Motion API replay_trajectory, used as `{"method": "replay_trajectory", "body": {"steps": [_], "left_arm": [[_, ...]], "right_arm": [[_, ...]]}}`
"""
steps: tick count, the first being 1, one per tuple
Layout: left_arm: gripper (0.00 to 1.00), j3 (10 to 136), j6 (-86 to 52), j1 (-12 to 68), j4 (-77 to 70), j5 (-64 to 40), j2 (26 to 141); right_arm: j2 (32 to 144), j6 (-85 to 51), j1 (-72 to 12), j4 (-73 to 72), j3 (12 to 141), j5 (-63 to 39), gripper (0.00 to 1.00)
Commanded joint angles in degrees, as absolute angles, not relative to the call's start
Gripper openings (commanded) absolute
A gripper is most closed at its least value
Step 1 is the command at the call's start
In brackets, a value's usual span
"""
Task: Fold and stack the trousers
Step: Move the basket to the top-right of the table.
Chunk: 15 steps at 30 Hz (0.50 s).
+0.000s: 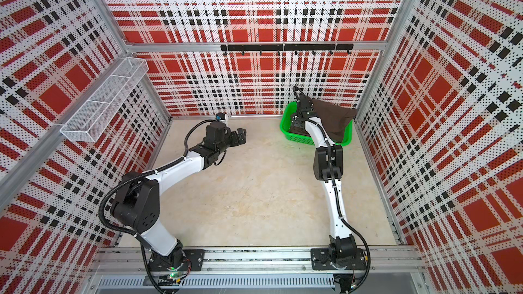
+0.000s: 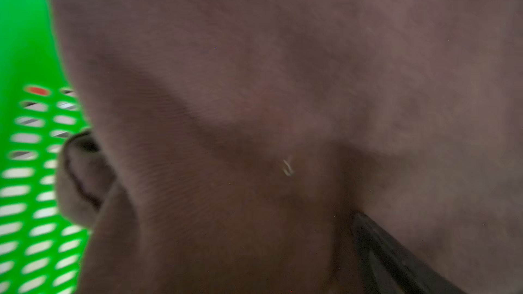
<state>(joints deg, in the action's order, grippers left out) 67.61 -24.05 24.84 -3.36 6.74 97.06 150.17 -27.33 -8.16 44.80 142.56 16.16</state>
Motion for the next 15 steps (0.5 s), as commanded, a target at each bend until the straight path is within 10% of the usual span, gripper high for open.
{"method": "replay_trajectory", "body": {"steps": [1,10,15], "left_arm": [[0.98,69.1,-24.1,25.1,-2.6,7.1,97.6],[0.98,69.3,-24.0,25.1,-2.4,7.3,98.1],[0.98,69.7,-23.9,25.0,-1.9,7.4,98.6]], "right_arm": [[148.9,-29.4,-5.0,51.2,142.5,23.6,1.00],[153.4,-31.3,-2.9,52.8,145.8,17.2,1.00],[155.9,-35.5,-1.4,51.1,146.0,13.3,0.82]]}}
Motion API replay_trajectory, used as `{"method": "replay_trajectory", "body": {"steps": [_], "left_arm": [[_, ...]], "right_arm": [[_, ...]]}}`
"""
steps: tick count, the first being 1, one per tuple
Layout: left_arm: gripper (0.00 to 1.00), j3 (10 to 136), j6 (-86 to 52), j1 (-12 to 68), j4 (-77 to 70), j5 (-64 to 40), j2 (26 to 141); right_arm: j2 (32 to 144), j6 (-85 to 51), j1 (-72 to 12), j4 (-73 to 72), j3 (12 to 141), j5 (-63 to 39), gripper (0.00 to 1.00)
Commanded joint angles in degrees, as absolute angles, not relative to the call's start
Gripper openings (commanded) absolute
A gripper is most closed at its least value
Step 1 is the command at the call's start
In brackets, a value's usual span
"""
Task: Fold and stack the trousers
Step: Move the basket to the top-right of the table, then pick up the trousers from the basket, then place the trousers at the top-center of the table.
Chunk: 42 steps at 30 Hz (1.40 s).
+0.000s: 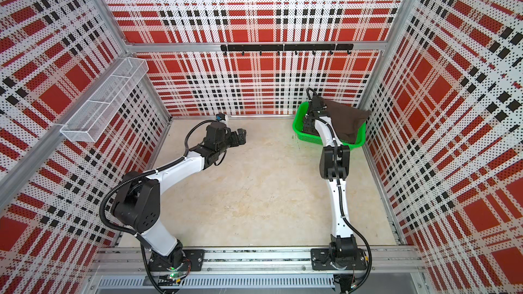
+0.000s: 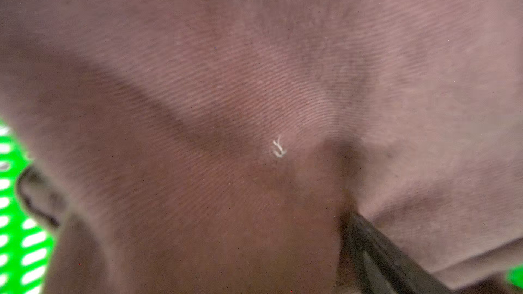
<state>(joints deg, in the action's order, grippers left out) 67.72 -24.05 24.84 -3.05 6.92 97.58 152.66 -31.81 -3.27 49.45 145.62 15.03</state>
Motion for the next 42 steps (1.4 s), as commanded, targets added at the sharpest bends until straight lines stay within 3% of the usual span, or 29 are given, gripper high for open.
{"method": "replay_trajectory", "body": {"steps": [1,3,6,8,16,21,25,31,42], "left_arm": [[0.98,69.7,-23.9,25.0,-1.8,7.5,98.6],[0.98,69.8,-24.0,25.0,-1.7,7.5,98.6],[0.98,69.9,-23.9,25.0,-1.4,7.8,98.1],[0.98,70.1,-23.9,25.0,-0.9,8.0,97.7],[0.98,70.4,-23.5,25.1,2.4,10.4,93.1],[0.98,68.0,-24.0,25.2,2.8,11.4,88.2],[0.98,65.3,-24.5,25.2,1.4,12.0,83.2],[0.98,58.9,-25.8,25.1,-3.7,13.1,74.7],[0.98,51.2,-27.1,22.9,-6.9,15.9,62.1]], "right_arm": [[156.1,-36.0,-1.0,50.7,146.1,12.7,0.75],[156.4,-37.1,-0.3,50.0,146.3,12.2,0.57],[154.9,-37.2,0.0,48.7,146.7,10.8,0.18],[152.2,-36.2,-0.1,47.0,146.8,10.7,0.00],[135.1,-23.8,-3.5,37.0,151.6,8.4,0.00],[120.2,-19.9,-6.6,24.8,150.1,0.0,0.00],[111.5,-24.0,-9.9,11.6,148.6,-11.4,0.00],[108.4,-37.9,-14.2,-0.3,149.9,-22.7,0.00],[103.1,-45.8,-21.9,-10.3,113.2,-26.9,0.00]]}}
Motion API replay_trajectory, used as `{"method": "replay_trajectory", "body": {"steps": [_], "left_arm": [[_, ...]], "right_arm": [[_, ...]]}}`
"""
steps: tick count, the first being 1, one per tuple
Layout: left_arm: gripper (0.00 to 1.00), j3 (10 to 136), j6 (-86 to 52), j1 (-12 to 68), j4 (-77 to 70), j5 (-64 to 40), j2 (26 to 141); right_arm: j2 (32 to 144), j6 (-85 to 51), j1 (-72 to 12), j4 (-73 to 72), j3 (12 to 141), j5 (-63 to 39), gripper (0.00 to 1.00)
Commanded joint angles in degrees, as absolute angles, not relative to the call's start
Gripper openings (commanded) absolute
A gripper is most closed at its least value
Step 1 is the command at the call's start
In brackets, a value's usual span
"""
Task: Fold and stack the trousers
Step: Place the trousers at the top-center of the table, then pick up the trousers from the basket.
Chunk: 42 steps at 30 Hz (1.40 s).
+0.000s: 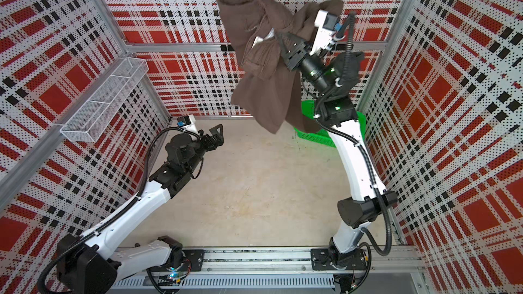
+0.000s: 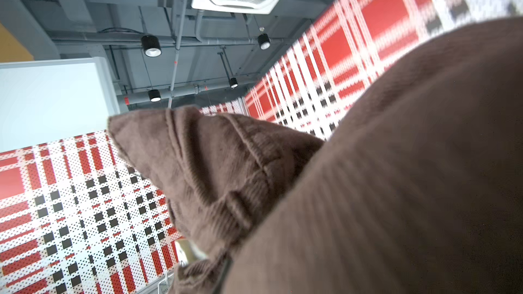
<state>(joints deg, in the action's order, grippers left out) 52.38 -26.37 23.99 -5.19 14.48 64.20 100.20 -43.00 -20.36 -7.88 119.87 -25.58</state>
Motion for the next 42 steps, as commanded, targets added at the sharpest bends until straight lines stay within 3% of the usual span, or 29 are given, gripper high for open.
{"method": "replay_trajectory", "body": {"steps": [1,8,9,11,12,13,14,19,26,30,36,42], "left_arm": [[0.98,50.8,-27.3,22.4,-6.7,15.9,61.4],[0.98,48.6,-28.8,19.0,-5.7,15.7,57.8],[0.98,48.6,-28.8,18.5,-5.5,15.7,57.4],[0.98,48.7,-28.8,17.7,-4.9,15.4,57.3],[0.98,48.7,-28.7,17.3,-4.8,15.2,57.1],[0.98,48.8,-28.6,17.1,-4.6,15.1,57.2],[0.98,48.9,-28.5,16.9,-4.5,15.0,57.2],[0.98,49.2,-28.3,16.5,-4.4,14.0,59.0],[0.98,49.6,-29.2,16.6,-5.1,11.4,62.7],[0.98,50.2,-29.1,16.7,-5.1,11.1,63.7],[0.98,50.3,-29.0,16.9,-5.0,11.2,63.9],[0.98,50.0,-28.8,16.8,-4.7,11.5,63.6]], "right_arm": [[103.1,-46.1,-22.6,-11.2,110.7,-26.9,0.00],[105.3,-40.2,-28.8,-4.8,100.7,-27.1,0.00],[105.3,-39.0,-29.5,-3.3,98.5,-26.9,0.08],[104.6,-36.5,-30.0,0.6,94.6,-24.6,0.39],[103.6,-34.9,-30.3,2.7,92.4,-21.9,0.56],[102.0,-33.2,-30.5,4.7,90.3,-18.1,0.87],[100.6,-32.2,-30.6,6.3,88.4,-14.1,1.00],[90.9,-34.4,-28.0,10.7,77.9,1.1,1.00],[85.5,-41.9,-16.6,6.0,61.9,-0.7,1.00],[88.7,-41.6,-11.9,0.4,59.5,-6.3,1.00],[97.8,-39.2,-8.5,-10.5,61.3,-13.7,0.90],[107.1,-40.6,-5.8,-14.9,65.1,-13.9,0.85]]}}
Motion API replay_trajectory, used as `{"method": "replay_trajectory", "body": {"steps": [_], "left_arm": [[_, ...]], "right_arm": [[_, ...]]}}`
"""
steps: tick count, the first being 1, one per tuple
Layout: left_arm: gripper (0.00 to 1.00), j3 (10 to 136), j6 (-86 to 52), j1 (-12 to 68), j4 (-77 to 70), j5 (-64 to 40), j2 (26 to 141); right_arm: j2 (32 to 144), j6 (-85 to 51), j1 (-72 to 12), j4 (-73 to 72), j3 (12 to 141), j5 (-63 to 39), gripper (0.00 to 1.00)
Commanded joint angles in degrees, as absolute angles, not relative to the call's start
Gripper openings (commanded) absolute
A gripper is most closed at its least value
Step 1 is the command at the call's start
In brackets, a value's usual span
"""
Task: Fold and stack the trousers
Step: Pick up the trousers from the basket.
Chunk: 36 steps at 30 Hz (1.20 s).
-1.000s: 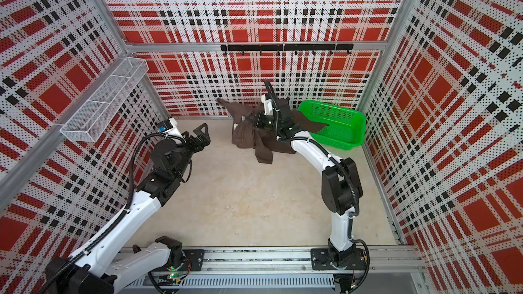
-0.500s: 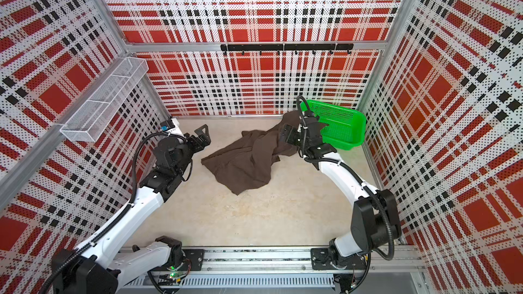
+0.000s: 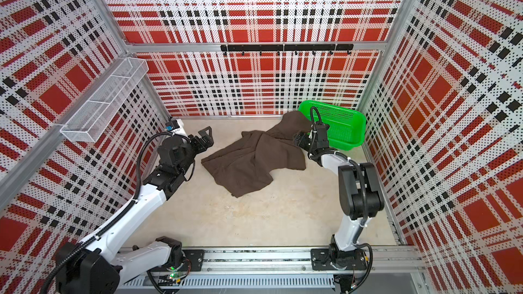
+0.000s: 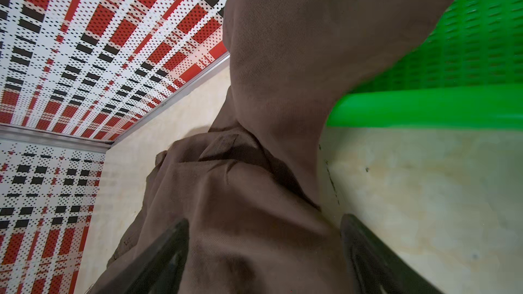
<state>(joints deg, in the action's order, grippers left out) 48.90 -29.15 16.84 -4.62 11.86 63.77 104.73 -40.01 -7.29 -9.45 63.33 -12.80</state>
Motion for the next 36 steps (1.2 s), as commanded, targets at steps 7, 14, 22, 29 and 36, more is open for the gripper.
{"method": "replay_trajectory", "body": {"steps": [7,14,22,29,36], "left_arm": [[0.98,49.9,-28.7,16.7,-4.5,11.9,63.7],[0.98,49.0,-28.4,16.7,-3.9,12.0,62.9],[0.98,48.5,-28.3,16.4,-3.4,12.3,61.6],[0.98,48.3,-28.5,16.5,-3.1,12.4,61.1],[0.98,49.0,-28.5,16.3,0.3,12.4,61.2]], "right_arm": [[113.4,-40.5,-5.3,-15.9,71.5,-18.8,0.67],[111.8,-36.1,-6.8,-8.8,76.4,-17.9,0.00],[106.4,-27.8,-12.3,2.2,83.3,-16.1,0.00],[109.7,-17.4,-22.5,16.5,95.6,-18.5,0.00],[109.8,-15.1,-25.8,24.0,95.9,-12.5,0.54]]}}
